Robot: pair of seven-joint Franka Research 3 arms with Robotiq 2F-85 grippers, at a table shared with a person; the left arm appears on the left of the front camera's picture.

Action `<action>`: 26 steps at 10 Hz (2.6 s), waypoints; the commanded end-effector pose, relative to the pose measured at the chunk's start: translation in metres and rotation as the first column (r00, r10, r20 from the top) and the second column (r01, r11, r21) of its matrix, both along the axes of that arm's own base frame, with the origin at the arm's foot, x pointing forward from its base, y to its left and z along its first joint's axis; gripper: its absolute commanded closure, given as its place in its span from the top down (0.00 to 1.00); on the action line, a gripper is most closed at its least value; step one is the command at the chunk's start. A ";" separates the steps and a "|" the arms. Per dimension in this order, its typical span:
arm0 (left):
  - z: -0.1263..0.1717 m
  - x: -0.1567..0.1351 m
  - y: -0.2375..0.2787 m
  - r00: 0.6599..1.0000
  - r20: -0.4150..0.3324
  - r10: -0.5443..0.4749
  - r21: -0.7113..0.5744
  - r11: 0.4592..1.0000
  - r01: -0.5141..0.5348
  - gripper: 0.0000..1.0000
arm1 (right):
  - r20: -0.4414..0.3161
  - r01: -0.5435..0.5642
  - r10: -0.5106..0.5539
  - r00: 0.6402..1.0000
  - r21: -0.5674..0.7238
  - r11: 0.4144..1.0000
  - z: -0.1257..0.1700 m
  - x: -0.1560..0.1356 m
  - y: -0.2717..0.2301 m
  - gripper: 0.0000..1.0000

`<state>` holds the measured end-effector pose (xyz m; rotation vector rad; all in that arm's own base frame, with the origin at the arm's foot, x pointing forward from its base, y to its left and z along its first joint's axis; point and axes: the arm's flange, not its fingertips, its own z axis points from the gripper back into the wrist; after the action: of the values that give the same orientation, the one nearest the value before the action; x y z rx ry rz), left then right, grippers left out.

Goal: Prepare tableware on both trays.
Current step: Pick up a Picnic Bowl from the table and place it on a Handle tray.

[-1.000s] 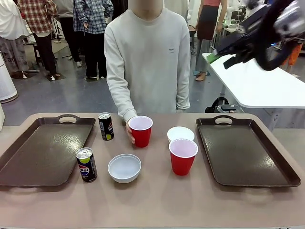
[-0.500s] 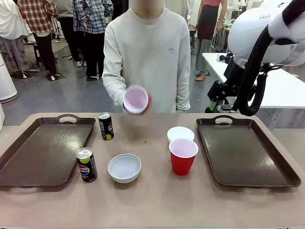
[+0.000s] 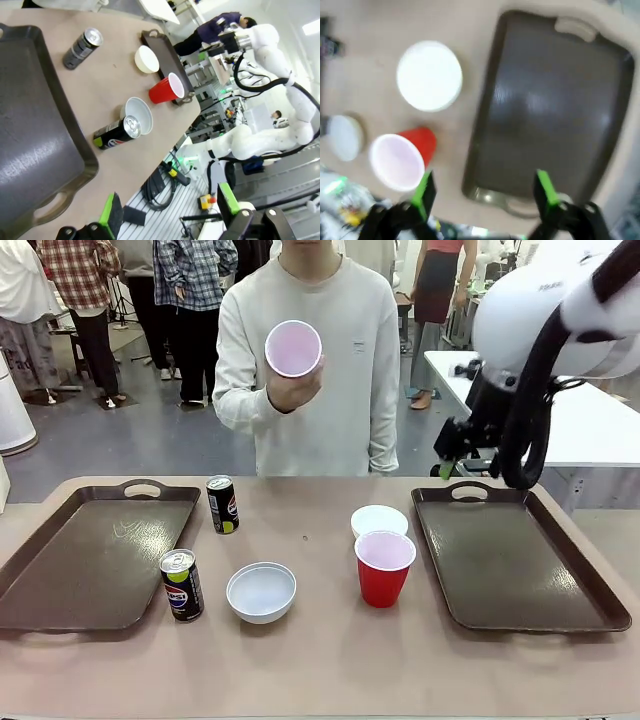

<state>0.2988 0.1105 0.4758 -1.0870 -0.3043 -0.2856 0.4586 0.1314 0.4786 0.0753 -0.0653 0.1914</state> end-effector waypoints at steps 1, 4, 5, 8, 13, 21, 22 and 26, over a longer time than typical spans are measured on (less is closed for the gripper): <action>-0.002 0.000 0.000 0.999 0.031 -0.007 -0.023 1.000 0.008 1.00 | -0.097 -0.007 0.000 0.995 -0.066 0.998 -0.017 0.033 0.062 1.00; -0.002 0.000 0.000 0.999 0.031 -0.007 -0.023 1.000 0.008 1.00 | -0.120 0.051 -0.070 0.990 -0.157 0.986 -0.054 0.066 0.102 1.00; -0.002 0.000 0.000 0.999 0.031 -0.007 -0.023 1.000 0.008 1.00 | -0.110 0.076 -0.094 0.989 -0.163 0.984 -0.068 0.082 0.105 1.00; -0.002 0.000 0.000 0.999 0.031 -0.007 -0.023 1.000 0.008 1.00 | -0.064 0.068 -0.073 0.995 -0.071 0.995 -0.090 0.102 0.089 1.00; -0.002 0.000 0.000 0.999 0.031 -0.007 -0.023 1.000 0.008 1.00 | -0.134 -0.044 0.056 0.989 0.094 0.995 -0.113 0.106 0.083 0.00; -0.002 0.000 0.000 0.999 0.031 -0.007 -0.023 1.000 0.008 1.00 | -0.133 -0.133 0.144 0.981 0.083 0.988 -0.139 0.101 0.078 0.00; -0.002 0.000 0.000 0.999 0.031 -0.007 -0.023 1.000 0.008 1.00 | -0.134 -0.167 0.176 0.975 0.076 0.983 -0.134 0.089 0.082 0.00; -0.002 0.000 0.000 0.999 0.031 -0.007 -0.023 1.000 0.008 1.00 | -0.034 -0.291 0.294 0.955 0.078 0.954 -0.079 0.038 0.094 0.41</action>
<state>0.2989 0.1103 0.4756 -1.0869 -0.3037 -0.2859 0.5109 0.2390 0.3937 0.1581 0.0226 0.4627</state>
